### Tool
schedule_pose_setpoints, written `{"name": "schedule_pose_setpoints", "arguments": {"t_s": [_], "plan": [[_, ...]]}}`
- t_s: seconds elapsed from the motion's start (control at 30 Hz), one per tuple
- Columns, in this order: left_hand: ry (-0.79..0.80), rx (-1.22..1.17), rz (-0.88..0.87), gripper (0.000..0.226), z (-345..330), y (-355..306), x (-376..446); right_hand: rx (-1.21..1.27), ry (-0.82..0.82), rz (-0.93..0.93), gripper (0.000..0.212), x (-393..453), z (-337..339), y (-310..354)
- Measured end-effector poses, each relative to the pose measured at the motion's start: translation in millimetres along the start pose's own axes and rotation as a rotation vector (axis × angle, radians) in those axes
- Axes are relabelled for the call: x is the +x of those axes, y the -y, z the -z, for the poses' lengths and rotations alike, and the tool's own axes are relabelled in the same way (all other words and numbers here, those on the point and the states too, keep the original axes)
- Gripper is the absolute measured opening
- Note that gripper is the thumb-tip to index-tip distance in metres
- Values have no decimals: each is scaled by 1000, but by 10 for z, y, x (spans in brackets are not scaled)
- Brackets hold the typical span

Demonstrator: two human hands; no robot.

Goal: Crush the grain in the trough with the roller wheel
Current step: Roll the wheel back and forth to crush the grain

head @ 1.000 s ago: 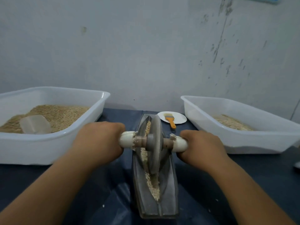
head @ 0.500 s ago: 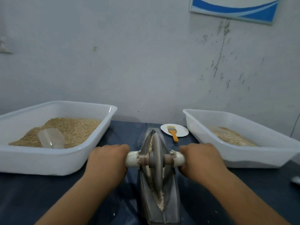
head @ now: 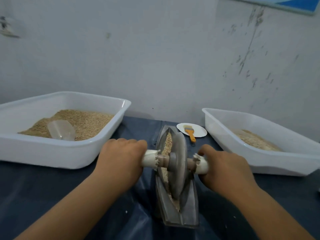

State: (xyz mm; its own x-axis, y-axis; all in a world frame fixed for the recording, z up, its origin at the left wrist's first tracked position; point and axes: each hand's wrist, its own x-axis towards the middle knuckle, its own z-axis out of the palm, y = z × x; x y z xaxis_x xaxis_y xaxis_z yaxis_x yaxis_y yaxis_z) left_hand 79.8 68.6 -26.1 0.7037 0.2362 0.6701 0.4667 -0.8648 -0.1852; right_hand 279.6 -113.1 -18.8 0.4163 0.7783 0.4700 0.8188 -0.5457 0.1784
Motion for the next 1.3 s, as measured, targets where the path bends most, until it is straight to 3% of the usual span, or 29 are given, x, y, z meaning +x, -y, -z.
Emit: {"name": "schedule_pose_setpoints", "arguments": {"t_s": [0.13, 0.23, 0.5, 0.73, 0.9, 1.1, 1.3], "plan": [[228, -19, 189, 20, -231, 60, 314, 10, 97, -48, 19, 325, -115, 84], [372, -81, 276, 17, -347, 65, 493, 7, 101, -15, 11, 615, -148, 129], [167, 81, 169, 22, -150, -20, 101, -44, 59, 120, 13, 231, -60, -33], [251, 55, 196, 17, -382, 33, 514, 31, 107, 16, 11, 636, -322, -23], [261, 66, 201, 18, -575, 124, 973, 137, 49, -21, 15, 1079, -481, -70], [177, 77, 134, 22, -770, 230, 948, 108, 153, -9, 13, 1047, -568, -169], [367, -45, 217, 20, -776, 285, 1003, 44, 47, 13, 12, 1238, -475, -63]]}}
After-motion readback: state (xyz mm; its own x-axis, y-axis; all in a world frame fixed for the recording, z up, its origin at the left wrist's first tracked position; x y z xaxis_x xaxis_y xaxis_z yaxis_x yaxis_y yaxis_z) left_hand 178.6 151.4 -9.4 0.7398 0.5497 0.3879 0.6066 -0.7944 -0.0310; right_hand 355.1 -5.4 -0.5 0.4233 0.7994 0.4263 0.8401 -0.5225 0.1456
